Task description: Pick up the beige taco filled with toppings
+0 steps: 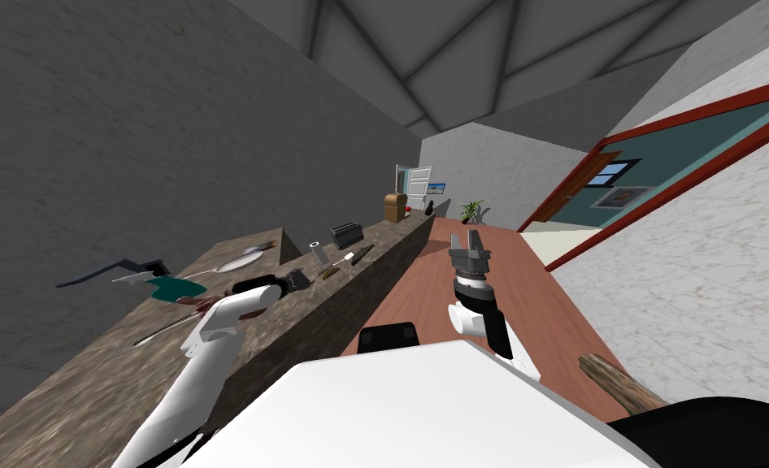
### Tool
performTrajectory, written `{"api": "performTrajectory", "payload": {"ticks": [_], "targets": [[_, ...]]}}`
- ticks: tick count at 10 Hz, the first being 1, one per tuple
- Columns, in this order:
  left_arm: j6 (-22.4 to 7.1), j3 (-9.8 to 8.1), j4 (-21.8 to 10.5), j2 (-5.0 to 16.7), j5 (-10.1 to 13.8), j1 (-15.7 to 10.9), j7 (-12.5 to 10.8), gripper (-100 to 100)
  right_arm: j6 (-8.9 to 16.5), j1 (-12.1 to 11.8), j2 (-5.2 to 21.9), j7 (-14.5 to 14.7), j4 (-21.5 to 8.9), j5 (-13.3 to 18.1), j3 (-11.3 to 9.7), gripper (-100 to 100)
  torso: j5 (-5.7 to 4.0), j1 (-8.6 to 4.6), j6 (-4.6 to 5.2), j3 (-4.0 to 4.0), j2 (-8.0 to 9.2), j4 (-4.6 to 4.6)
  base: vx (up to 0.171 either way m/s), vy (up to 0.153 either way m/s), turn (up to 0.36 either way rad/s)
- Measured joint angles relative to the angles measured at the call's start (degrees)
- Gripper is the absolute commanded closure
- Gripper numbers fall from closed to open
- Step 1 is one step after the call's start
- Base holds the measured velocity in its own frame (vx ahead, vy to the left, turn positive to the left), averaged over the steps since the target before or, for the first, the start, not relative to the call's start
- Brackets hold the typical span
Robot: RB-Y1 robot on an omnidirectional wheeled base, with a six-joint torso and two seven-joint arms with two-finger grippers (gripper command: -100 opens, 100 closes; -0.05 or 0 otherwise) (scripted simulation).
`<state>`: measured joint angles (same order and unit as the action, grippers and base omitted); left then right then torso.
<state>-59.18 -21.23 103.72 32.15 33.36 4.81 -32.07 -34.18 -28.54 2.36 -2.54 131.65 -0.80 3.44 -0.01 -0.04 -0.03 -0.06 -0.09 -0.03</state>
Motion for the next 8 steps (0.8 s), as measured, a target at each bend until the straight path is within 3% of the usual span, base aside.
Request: {"api": "performTrajectory", "payload": {"ticks": [8], "targets": [[-13.9,1.23,-5.2,4.6,4.2,-3.4,-2.6,-100,0.0,0.0,0.0,0.0,0.0,0.0,0.0,0,-0.01,-0.03,0.00,-0.06,-0.11,-0.03,0.053,-0.019,-0.049]]}}
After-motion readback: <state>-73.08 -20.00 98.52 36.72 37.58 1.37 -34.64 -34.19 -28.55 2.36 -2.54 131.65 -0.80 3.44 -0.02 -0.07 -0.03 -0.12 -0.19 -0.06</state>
